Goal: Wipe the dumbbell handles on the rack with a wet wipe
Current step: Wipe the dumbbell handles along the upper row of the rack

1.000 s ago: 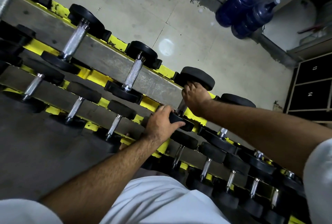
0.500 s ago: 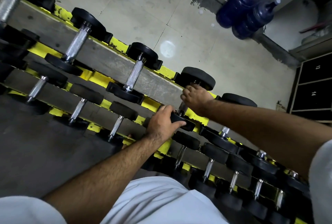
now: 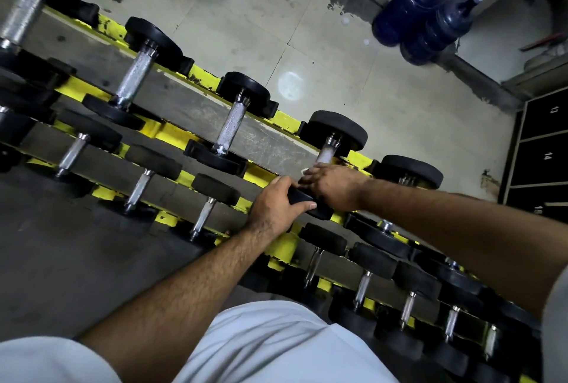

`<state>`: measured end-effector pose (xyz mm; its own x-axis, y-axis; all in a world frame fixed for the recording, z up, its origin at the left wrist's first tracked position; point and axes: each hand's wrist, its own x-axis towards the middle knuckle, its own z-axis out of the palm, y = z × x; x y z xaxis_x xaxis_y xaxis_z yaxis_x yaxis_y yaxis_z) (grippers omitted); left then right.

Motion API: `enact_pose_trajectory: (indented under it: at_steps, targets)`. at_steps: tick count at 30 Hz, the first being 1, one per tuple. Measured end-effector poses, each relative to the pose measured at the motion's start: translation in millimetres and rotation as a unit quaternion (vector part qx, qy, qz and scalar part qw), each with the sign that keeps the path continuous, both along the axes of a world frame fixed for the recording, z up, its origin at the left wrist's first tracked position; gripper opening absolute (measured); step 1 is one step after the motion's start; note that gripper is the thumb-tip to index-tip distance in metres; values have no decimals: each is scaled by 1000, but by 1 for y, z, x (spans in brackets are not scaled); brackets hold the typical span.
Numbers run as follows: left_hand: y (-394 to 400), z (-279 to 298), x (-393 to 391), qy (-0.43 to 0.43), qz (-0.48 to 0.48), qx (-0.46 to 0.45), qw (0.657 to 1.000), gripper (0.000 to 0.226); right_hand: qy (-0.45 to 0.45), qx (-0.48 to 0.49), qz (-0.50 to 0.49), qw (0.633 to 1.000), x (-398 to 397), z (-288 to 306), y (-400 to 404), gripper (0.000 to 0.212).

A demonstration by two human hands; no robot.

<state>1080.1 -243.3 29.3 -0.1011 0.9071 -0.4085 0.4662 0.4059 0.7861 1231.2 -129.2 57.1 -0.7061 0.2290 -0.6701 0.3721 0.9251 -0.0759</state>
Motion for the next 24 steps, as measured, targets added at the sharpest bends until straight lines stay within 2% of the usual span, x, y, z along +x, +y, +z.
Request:
enact_pose_trajectory:
  at_steps: [2,6,7,10,11,15,16,19,20,24]
  targets:
    - [0,1,0,-5,3,1,1000,49,20,12,-3,1000,8,-1,3,51]
    - [0,2,1,1,6,-2,1000,51,45,126,-85,987,22,-3,6,56]
    - [0,2,1,4,5,-5,1000,51,54,114,-91,988,22,-6,0,58]
    - [0,5,3,19,-5,-1,1000,47,61,34,-28,997,27,-9,-11,57]
    - [-1,5,5,31,-15,12,999,44,74,41,-22,996,30,-8,-7,58]
    - [-9,9,20,96,-54,69,992,35,96,169,-150,969,36,-9,10,60]
    - [-10,9,23,107,-58,76,990,35,115,156,-155,969,36,-13,5,59]
    - [-12,7,26,125,-56,77,988,36,119,57,-69,989,46,-19,-9,59]
    - [-12,7,27,130,-56,78,987,36,129,51,-67,988,51,-18,-5,61]
    - [-13,7,32,153,-68,91,982,37,150,104,-198,963,54,-22,9,78]
